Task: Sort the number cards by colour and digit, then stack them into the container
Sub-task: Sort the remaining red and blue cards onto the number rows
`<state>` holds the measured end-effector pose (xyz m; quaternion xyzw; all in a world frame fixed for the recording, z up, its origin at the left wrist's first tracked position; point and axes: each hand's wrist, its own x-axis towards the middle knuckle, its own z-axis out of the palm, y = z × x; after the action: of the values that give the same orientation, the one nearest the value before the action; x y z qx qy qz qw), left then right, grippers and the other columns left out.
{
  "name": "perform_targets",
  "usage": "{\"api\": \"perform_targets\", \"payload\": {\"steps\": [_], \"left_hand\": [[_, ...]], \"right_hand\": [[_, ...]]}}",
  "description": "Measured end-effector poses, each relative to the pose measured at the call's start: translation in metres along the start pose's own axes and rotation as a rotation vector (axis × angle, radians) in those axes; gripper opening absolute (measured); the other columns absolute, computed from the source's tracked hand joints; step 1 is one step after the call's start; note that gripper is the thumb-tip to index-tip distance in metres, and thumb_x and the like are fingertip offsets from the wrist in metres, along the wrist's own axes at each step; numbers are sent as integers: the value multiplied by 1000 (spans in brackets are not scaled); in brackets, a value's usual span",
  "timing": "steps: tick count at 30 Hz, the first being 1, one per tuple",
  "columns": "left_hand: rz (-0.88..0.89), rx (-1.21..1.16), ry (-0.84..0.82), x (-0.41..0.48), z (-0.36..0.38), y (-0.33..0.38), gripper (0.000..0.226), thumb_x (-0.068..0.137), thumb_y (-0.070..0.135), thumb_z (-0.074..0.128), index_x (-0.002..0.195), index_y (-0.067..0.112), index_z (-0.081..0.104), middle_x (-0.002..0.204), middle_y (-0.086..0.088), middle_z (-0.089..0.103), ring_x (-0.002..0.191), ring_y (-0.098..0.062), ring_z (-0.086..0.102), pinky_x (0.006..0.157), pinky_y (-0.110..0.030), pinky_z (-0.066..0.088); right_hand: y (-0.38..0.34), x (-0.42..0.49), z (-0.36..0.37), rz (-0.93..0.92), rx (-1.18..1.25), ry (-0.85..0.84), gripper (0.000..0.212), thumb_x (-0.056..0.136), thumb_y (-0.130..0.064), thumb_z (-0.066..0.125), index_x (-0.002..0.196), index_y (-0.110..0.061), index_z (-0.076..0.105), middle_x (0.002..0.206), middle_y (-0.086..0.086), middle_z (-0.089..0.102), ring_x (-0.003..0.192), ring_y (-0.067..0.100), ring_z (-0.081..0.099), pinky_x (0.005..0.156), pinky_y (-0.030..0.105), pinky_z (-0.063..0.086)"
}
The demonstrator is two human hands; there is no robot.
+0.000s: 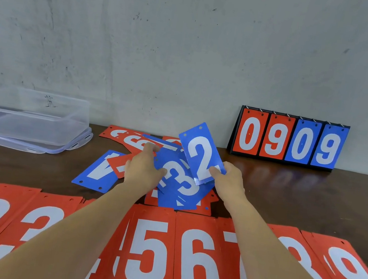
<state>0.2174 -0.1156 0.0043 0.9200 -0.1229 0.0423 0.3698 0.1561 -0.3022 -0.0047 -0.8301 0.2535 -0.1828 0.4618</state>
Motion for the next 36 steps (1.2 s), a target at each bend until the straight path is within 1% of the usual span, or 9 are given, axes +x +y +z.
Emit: {"api": "perform_targets", "payload": {"steps": [3, 7, 12, 15, 22, 25, 30, 33, 36], "left_hand": [[-13, -247, 103, 4, -8, -1, 52, 90, 11, 67, 136, 15, 44, 105, -6, 60, 101, -23, 61, 66, -23, 47], [-14, -218, 205, 13, -24, -1, 21, 92, 18, 64, 112, 13, 65, 93, -1, 66, 83, -16, 58, 72, -33, 49], [5, -314, 205, 19, -42, 11, 11, 94, 21, 62, 100, 12, 63, 92, -2, 66, 81, -16, 61, 61, -28, 46], [-1, -477, 167, 17, -52, 23, 6, 95, 20, 60, 93, 14, 59, 92, -5, 69, 76, -15, 65, 57, -25, 50], [39, -706, 26, -3, -73, 52, 17, 98, 11, 54, 84, 13, 63, 76, -2, 67, 57, -6, 58, 54, -15, 47], [25, -803, -12, -12, -81, 55, 20, 99, 9, 51, 86, 14, 67, 82, -8, 69, 67, -17, 61, 68, -26, 53], [-165, -1139, -116, -35, -84, 59, 23, 99, 12, 41, 100, 6, 63, 80, -7, 69, 86, -24, 67, 78, -37, 55], [-138, -1043, -137, -51, -78, 55, 12, 95, 8, 53, 97, 2, 62, 82, -8, 69, 79, -23, 68, 67, -34, 56], [-63, -818, -32, -59, -79, 46, 20, 89, 9, 68, 107, 1, 63, 102, -14, 71, 87, -26, 71, 75, -39, 60]], "right_hand": [[-1, -1, -5, -13, 100, 10, 17, 95, -34, 57, 94, -17, 57, 95, -6, 65, 95, 16, 63, 97, 52, 46], [-10, -7, -15, -13, 164, 25, 16, 96, -32, 57, 98, -17, 57, 96, -4, 64, 95, 14, 62, 93, 44, 52], [-29, -20, -26, -49, 285, 4, 14, 97, -26, 56, 102, -13, 57, 90, -7, 62, 82, 6, 61, 57, 13, 45], [-44, -31, -32, -60, 368, -58, 9, 98, -21, 55, 94, -15, 59, 88, -5, 64, 72, 2, 62, 46, 8, 42], [-69, -51, -32, -89, 403, -167, 17, 98, -22, 55, 86, -16, 65, 82, -5, 69, 67, 4, 66, 53, 15, 50], [-73, -59, -33, -81, 422, -166, 16, 96, -18, 58, 90, -9, 70, 85, 3, 72, 72, 14, 69, 64, 25, 55], [-78, -75, -29, -70, 515, -93, 11, 91, -21, 65, 84, -13, 66, 79, 1, 72, 68, 16, 71, 61, 28, 58], [-82, -87, -25, -115, 480, -76, 12, 91, -20, 65, 81, -14, 65, 80, 2, 72, 69, 17, 71, 62, 29, 58], [-86, -99, -21, -173, 431, -107, 12, 90, -23, 67, 84, -12, 68, 88, 6, 74, 74, 20, 72, 68, 34, 59]]}}
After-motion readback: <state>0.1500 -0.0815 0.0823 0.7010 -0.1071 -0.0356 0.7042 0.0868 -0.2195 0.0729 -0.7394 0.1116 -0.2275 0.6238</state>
